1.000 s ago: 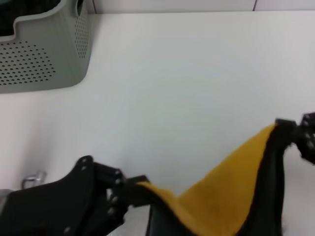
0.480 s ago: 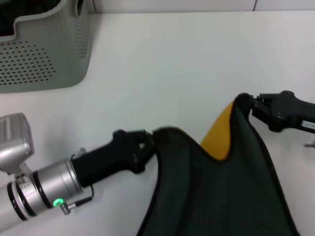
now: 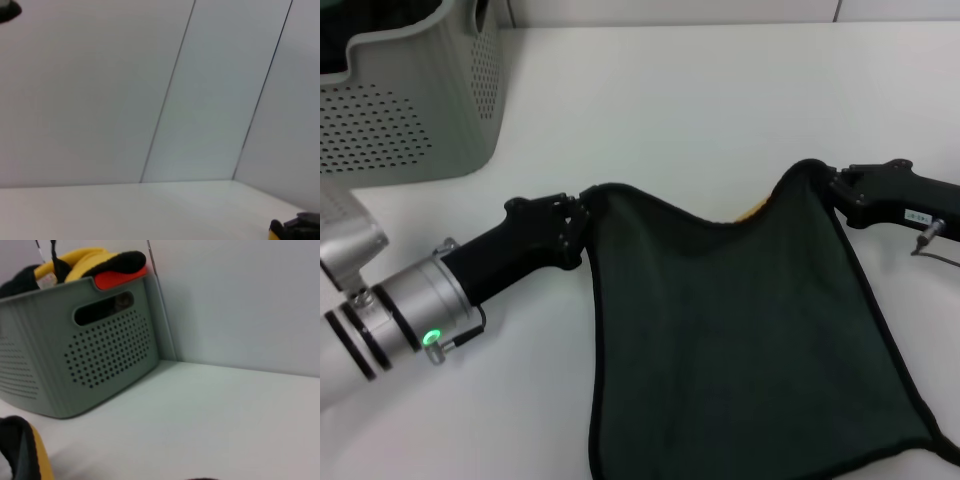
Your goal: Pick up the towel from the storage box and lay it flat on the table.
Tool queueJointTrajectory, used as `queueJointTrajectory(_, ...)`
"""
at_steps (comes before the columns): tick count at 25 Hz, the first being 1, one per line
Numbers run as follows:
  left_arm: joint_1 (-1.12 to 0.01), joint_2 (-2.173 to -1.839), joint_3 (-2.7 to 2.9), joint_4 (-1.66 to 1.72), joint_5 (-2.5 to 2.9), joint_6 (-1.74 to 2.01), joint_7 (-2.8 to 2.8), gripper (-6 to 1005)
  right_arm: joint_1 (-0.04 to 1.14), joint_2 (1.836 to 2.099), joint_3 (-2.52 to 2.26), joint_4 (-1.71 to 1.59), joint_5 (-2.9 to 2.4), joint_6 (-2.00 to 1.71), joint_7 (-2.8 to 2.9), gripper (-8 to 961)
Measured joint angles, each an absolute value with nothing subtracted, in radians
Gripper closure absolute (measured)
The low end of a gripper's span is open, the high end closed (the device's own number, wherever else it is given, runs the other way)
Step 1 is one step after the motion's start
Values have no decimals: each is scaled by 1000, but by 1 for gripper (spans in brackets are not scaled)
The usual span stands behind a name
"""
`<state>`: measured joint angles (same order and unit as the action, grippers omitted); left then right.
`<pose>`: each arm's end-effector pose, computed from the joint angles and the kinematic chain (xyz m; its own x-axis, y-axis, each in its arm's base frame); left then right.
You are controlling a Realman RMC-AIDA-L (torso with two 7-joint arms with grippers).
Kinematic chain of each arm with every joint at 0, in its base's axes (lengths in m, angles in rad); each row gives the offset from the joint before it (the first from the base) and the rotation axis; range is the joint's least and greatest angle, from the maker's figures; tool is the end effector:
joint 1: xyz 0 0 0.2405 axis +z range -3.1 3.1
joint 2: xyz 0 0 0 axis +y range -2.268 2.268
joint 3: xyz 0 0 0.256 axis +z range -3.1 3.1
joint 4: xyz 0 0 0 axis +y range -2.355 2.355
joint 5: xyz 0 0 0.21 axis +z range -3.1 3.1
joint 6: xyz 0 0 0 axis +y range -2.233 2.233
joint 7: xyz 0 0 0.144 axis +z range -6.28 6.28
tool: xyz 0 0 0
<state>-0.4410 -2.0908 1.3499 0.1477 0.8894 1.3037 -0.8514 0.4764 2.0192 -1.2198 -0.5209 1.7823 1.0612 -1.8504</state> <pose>-0.2868 0.2943 -0.0701 0.5818 0.2828 0.7626 0.6657 -0.7042 -0.2467 0.2769 0.3620 -0.0239 0.7313 -0.3560 -0.5818 -0.6139 -0.7153 -0.3339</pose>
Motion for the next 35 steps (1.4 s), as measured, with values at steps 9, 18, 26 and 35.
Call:
queueJointTrajectory(9, -471, -2095, 1348, 198, 880, 1157, -791, 963, 525, 2028, -1297, -491, 1854, 891, -1872, 872)
queueJointTrajectory(18, -438, -2094, 1288, 208, 839, 1127, -793, 816, 465, 2026, -1293, -523, 2034, 857, -1897, 698)
queueJointTrajectory(26, -401, -2092, 1291, 216, 863, 1219, -792, 649, 425, 2015, -1277, -542, 2035, 1082, -1989, 491)
queueJointTrajectory(35, -395, -2055, 1294, 238, 1062, 1424, -864, 208, 407, 1954, -1276, -572, 2002, 1363, -1906, 136)
